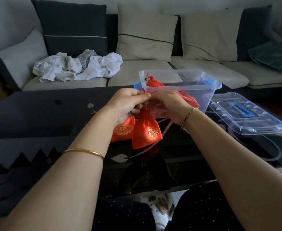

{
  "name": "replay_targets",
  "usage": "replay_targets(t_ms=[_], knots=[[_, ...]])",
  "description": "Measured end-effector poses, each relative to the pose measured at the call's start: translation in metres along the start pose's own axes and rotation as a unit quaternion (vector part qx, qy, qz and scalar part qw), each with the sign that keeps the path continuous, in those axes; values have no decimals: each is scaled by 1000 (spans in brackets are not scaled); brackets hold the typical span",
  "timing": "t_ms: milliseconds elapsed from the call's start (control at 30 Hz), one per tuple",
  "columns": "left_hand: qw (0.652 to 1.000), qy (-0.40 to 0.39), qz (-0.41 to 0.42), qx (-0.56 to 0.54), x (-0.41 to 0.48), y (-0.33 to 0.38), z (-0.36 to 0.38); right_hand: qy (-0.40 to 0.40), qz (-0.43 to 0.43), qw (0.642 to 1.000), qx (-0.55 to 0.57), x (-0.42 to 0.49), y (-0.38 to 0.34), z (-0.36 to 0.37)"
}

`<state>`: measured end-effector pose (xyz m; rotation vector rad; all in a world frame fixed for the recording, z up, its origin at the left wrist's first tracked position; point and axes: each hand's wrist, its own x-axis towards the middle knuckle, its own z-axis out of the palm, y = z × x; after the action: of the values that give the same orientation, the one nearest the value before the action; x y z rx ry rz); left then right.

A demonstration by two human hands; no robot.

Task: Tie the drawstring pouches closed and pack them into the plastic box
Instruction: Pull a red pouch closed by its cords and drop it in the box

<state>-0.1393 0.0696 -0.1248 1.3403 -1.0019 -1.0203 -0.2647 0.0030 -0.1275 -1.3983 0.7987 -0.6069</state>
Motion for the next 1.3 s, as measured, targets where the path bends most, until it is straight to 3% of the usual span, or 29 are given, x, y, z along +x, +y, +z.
replay_targets(t_ms=[200,267,367,433,533,667,833,1033,1167,1300], knots=[[1000,21,-13,-16,-3,-2,-3,46,-62,995,-64,4,6,-5],[999,38,-17,-31,-3,-2,-4,17,-51,997,-61,2,5,-9],[999,38,-12,-33,-5,-1,-4,-51,-16,987,-150,-6,3,-11],[999,30,-9,-23,-5,0,-3,-21,-22,983,-179,-6,4,-10],[1000,11,7,10,-5,1,-2,56,-67,994,-59,0,4,-7],[987,8,94,133,-5,0,0,28,-69,997,-37,8,13,-3],[909,80,245,327,-3,-7,2,4,-59,998,-33,7,18,-2],[854,131,336,374,-2,-13,4,-75,23,996,52,8,20,-3],[855,143,352,353,0,-14,3,-109,30,992,64,5,18,-9],[895,128,314,289,2,-15,3,-77,19,993,89,7,17,-11]])
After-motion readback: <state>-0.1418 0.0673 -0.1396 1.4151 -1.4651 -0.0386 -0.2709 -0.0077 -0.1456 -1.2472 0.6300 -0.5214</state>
